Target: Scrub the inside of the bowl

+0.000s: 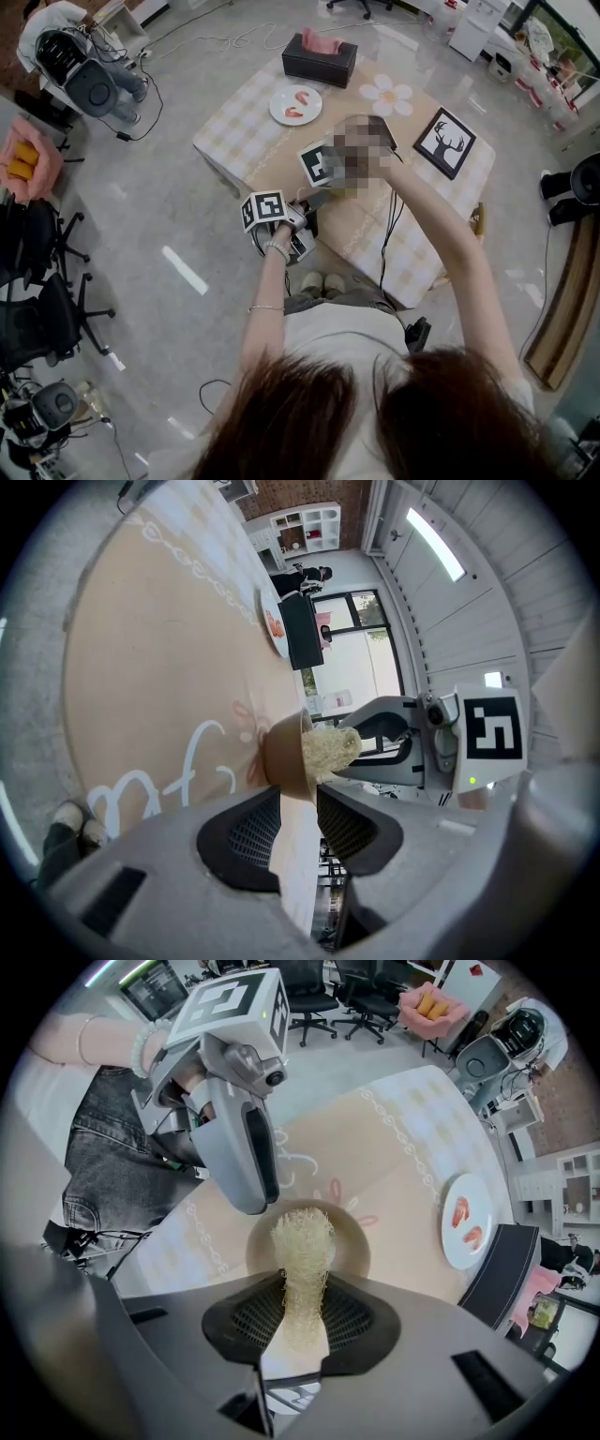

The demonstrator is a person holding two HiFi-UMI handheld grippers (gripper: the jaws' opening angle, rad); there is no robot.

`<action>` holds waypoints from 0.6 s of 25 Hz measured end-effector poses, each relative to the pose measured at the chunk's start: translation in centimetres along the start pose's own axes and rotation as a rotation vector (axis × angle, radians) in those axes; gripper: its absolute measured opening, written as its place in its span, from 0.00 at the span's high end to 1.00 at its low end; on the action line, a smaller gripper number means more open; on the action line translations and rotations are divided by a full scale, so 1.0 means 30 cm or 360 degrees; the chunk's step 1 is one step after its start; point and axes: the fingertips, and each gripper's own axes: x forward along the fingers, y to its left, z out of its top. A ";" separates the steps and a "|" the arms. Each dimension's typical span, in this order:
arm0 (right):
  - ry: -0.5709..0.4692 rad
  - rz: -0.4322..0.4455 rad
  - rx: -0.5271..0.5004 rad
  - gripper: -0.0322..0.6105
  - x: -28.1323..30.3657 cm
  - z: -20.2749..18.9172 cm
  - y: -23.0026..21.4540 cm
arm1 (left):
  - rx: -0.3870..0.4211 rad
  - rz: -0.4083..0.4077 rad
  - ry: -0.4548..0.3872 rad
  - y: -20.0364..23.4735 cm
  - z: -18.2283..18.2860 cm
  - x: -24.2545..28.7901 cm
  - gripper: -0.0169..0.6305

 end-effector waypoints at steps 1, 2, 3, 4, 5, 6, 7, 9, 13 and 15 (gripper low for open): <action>-0.0002 -0.0003 0.0008 0.80 0.000 -0.002 -0.001 | 0.0006 0.0001 0.0002 -0.001 -0.002 -0.003 0.79; -0.0003 -0.0003 0.0015 0.80 -0.001 -0.005 0.001 | 0.0016 0.0004 0.0002 -0.001 -0.003 -0.008 0.79; -0.0007 -0.0004 0.0021 0.80 -0.002 -0.007 0.002 | 0.0027 0.0008 0.0000 -0.001 -0.002 -0.012 0.79; -0.0015 -0.0007 0.0027 0.80 -0.002 -0.007 0.003 | 0.0039 0.0012 -0.0006 -0.002 0.001 -0.017 0.79; -0.0030 -0.0012 0.0035 0.80 -0.001 -0.006 0.002 | 0.0052 0.0015 -0.0017 -0.003 0.006 -0.023 0.79; -0.0053 -0.0020 0.0047 0.80 0.000 -0.004 0.000 | 0.0068 0.0018 -0.0033 -0.006 0.012 -0.030 0.79; -0.0082 -0.0030 0.0065 0.80 0.001 -0.003 -0.002 | 0.0091 0.0020 -0.0050 -0.009 0.019 -0.038 0.79; -0.0163 -0.0051 0.0132 0.80 -0.002 -0.005 -0.002 | 0.0165 0.0028 -0.0083 -0.021 0.032 -0.052 0.79; -0.0405 -0.0106 0.0328 0.80 -0.019 -0.025 0.009 | 0.0331 0.0028 -0.0161 -0.058 0.061 -0.071 0.81; -0.0581 -0.0142 0.0432 0.80 -0.027 -0.026 0.013 | 0.0400 0.0025 -0.0194 -0.078 0.072 -0.075 0.81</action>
